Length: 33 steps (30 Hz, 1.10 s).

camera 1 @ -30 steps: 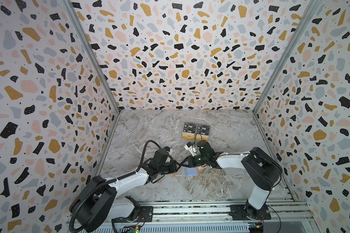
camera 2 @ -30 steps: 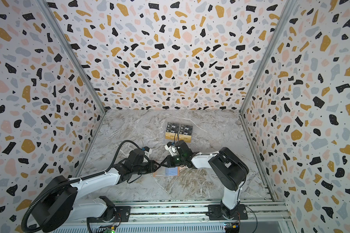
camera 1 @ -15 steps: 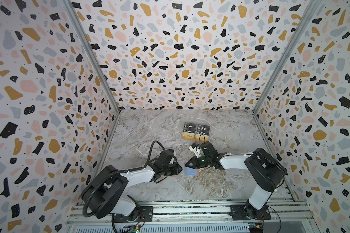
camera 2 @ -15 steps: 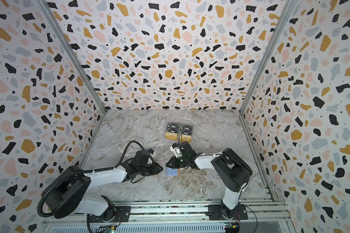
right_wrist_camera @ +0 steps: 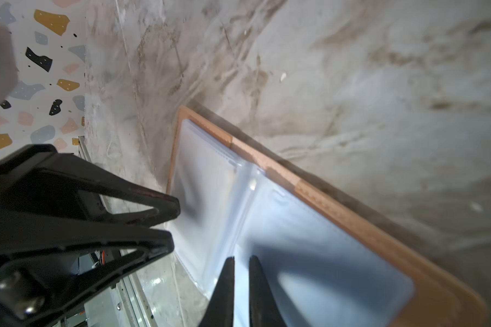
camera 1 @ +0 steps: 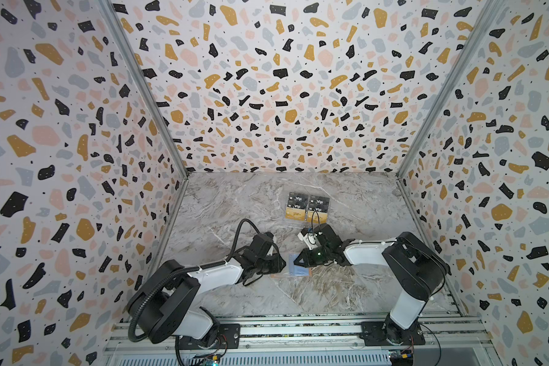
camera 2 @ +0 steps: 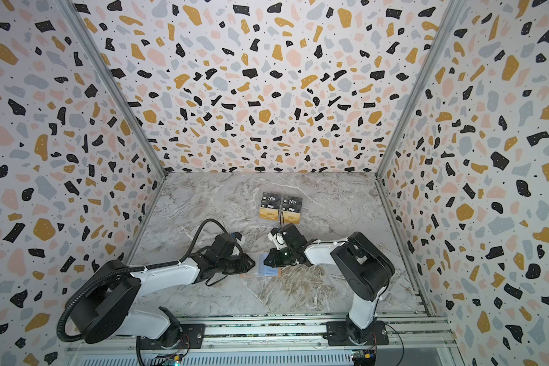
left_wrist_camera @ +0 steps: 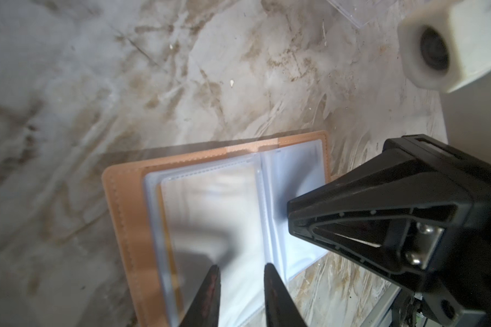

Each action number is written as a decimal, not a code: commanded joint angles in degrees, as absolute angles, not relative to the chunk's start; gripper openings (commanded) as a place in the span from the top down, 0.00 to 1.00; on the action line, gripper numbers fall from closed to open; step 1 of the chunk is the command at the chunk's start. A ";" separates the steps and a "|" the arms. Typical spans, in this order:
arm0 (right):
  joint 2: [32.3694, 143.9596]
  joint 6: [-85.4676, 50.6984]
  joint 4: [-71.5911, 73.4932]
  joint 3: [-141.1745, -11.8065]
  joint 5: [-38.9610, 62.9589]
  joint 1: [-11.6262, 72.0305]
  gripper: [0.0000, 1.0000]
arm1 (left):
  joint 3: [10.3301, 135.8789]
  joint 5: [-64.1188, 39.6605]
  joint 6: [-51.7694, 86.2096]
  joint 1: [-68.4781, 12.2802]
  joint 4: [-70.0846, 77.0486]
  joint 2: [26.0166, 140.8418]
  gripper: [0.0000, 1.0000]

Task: Insert credit cards into a card holder
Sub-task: Pick up the credit card from the storage box.

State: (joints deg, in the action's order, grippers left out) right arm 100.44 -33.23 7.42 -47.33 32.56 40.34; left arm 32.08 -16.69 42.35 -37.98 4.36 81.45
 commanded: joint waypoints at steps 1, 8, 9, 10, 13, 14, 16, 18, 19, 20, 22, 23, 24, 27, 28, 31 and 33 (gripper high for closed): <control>96.59 -27.56 -0.63 -53.95 31.20 39.07 0.82 | 34.44 -18.94 40.99 -36.99 3.55 79.57 0.70; 100.46 -12.41 -17.63 -71.62 32.49 32.88 0.66 | 34.60 -18.96 37.49 -30.41 -0.39 76.75 0.70; 101.95 -9.57 -20.97 -75.45 31.91 32.10 0.63 | 34.92 -18.95 36.96 -29.66 -1.05 76.36 0.70; 103.62 -6.79 -24.00 -78.80 31.47 31.31 0.60 | 35.25 -18.96 36.33 -29.09 -1.67 76.23 0.70; 108.90 -0.36 -31.99 -88.61 28.85 29.17 0.60 | 37.29 -18.63 33.20 -27.57 -4.55 76.34 0.69; 110.63 1.52 -34.40 -91.99 27.67 28.56 0.60 | 38.05 -18.54 31.88 -27.02 -5.68 76.58 0.69; 113.41 4.49 -37.29 -97.90 25.07 27.33 0.60 | 38.79 -18.90 30.40 -25.85 -6.73 76.95 0.69; 115.64 6.97 -39.72 -102.31 24.16 26.27 0.60 | 38.83 -19.94 29.75 -24.99 -6.70 77.35 0.69; 116.58 8.13 -40.99 -104.34 23.71 25.82 0.60 | 38.76 -20.37 29.50 -24.80 -6.61 77.39 0.69; 117.61 9.18 -42.06 -105.91 23.56 25.41 0.60 | 38.59 -21.00 29.30 -24.84 -6.25 77.48 0.69; 119.16 10.90 -44.71 -108.74 24.33 24.77 0.61 | 37.90 -21.54 29.27 -24.79 -5.56 77.43 0.69; 120.05 11.75 -46.39 -110.38 25.28 24.48 0.61 | 37.64 -21.61 29.10 -24.81 -5.37 77.58 0.68; 120.43 12.28 -46.98 -111.15 26.11 24.26 0.62 | 37.50 -21.75 28.94 -24.71 -5.21 77.69 0.68; 120.78 13.77 -46.95 -110.74 25.71 24.32 0.64 | 37.13 -22.47 28.79 -24.65 -4.37 78.57 0.68; 121.14 14.08 -47.22 -110.81 25.12 24.28 0.65 | 37.06 -22.70 28.85 -24.62 -4.23 78.83 0.68; 122.13 14.81 -48.22 -111.05 23.93 24.35 0.65 | 36.82 -23.32 28.87 -24.61 -3.53 79.36 0.68; 122.17 15.15 -48.43 -110.88 24.21 24.34 0.65 | 36.71 -23.73 28.74 -24.63 -3.10 79.65 0.68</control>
